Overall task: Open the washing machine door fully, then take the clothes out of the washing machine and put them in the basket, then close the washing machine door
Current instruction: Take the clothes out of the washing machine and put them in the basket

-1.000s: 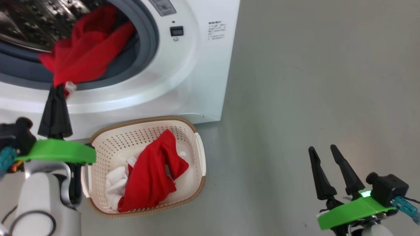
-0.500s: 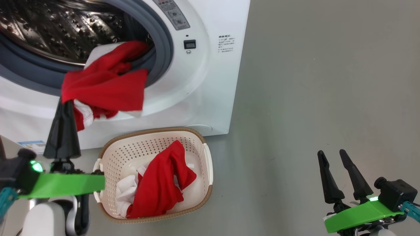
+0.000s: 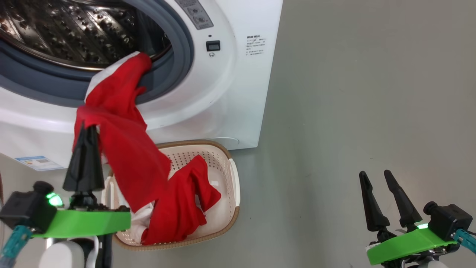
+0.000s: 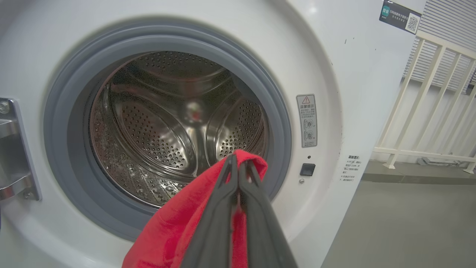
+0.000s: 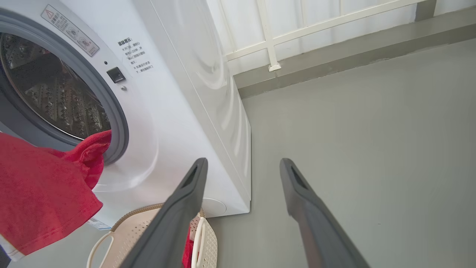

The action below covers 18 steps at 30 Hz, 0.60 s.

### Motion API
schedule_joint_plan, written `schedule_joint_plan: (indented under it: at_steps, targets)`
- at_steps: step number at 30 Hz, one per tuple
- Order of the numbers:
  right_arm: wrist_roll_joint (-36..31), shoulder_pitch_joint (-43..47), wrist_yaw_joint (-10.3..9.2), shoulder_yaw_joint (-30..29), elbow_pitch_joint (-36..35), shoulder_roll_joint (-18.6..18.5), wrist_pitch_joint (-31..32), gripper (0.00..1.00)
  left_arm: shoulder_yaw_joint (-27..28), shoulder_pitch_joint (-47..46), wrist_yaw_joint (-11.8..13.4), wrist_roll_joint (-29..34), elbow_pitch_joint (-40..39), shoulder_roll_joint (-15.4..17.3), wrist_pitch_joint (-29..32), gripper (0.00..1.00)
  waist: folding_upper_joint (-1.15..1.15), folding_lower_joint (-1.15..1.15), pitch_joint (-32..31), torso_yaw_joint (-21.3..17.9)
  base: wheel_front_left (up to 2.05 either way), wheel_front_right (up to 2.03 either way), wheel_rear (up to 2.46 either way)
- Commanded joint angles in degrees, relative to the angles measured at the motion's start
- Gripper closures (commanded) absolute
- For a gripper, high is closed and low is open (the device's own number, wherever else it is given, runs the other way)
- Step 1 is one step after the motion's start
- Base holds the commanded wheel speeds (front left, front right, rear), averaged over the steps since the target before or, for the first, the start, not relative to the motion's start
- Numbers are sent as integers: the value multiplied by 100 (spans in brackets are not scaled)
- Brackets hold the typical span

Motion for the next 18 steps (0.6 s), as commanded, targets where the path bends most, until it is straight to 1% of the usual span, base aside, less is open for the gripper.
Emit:
schedule_joint_plan:
  at_steps: [1, 9, 18]
  targets:
    - [-28, -47, 43, 126, -143, -50, -37, 0, 147, -15, 34, -13, -101, 103, -45, 100, 0, 0, 26, -14, 0, 0, 0]
    - [-33, -172, 43, 161, -168, 8, -37, 0, 43, -150, -8, -8, 1004, 103, -45, 100, 0, 0, 306, -96, 0, 0, 0]
    - [-24, -446, 43, 218, -211, 87, -37, 0, 84, -699, -94, 186, 2348, 103, -45, 99, 0, 0, 924, -236, 0, 0, 0]
